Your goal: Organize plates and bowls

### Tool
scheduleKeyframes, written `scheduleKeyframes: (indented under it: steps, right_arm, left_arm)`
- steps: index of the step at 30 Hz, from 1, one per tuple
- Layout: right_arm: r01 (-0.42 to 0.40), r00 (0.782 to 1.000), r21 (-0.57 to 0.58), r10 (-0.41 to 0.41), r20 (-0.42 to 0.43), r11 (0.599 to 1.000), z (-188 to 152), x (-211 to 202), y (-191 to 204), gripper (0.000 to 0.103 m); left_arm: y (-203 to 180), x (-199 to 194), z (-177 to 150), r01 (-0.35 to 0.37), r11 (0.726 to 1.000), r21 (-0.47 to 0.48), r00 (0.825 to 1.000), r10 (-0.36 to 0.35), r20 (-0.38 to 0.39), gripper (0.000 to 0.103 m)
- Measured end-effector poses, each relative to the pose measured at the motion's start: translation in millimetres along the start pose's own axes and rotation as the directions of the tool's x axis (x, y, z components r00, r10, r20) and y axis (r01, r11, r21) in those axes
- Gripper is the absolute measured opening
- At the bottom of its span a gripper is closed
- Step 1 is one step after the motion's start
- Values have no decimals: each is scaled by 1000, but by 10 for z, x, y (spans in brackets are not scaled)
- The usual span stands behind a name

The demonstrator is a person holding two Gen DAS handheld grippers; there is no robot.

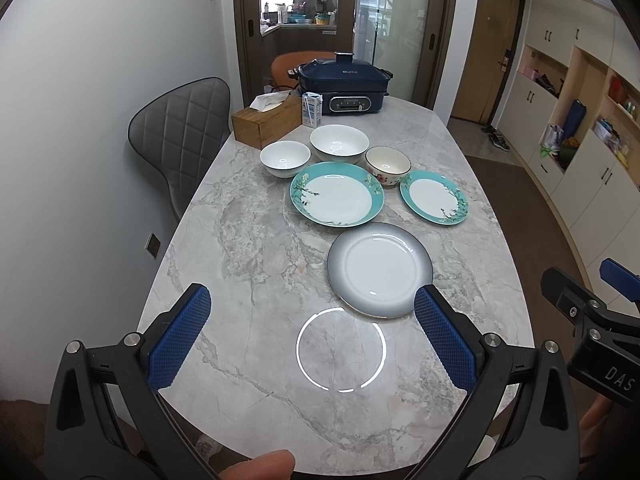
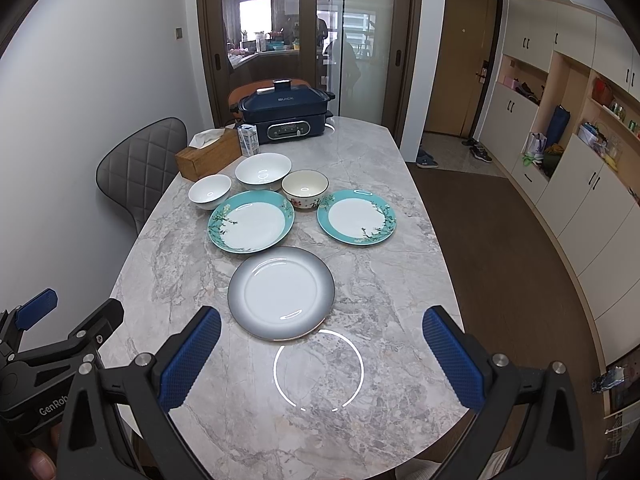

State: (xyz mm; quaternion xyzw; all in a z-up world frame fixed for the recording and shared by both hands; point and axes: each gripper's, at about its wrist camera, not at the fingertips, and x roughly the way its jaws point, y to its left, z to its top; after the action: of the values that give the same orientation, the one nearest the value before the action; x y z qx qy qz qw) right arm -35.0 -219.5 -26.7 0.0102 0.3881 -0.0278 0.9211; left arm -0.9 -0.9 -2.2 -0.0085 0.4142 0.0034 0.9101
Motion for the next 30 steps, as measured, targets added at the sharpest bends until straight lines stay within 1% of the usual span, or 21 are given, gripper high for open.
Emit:
scheduleKeyframes:
  steps: [17, 18, 19, 23, 26, 30]
  right_arm:
    - [1, 1000, 1, -1, -4, 1000, -4, 20, 18, 103]
    - [3, 1000, 1, -3, -4, 1000, -5, 20, 19, 103]
    - [4, 1000, 1, -4, -4, 1000, -6, 19, 21, 103]
    - [6, 1000, 3, -6, -5, 1000, -11, 19, 25, 103]
    - [11, 1000, 8, -11, -7, 1000, 11, 9, 30, 103]
    - [21, 1000, 16, -21, -11, 1000, -51, 43, 43, 103]
  left_arm:
    - [-22, 73, -12, 5, 1000, 1, 1000, -5, -4, 103]
    - [-31, 73, -23, 7, 1000, 2, 1000, -7, -5, 103]
    - [-44, 240, -152, 7, 1000, 4, 1000, -7, -5, 103]
    - [-45, 240, -148, 8, 1000, 3, 1000, -8, -7, 103]
    - [-60, 311, -216, 15, 1000, 7, 1000, -14, -12, 103]
    - [3, 369, -260, 26, 1000, 13, 999, -25, -25, 103]
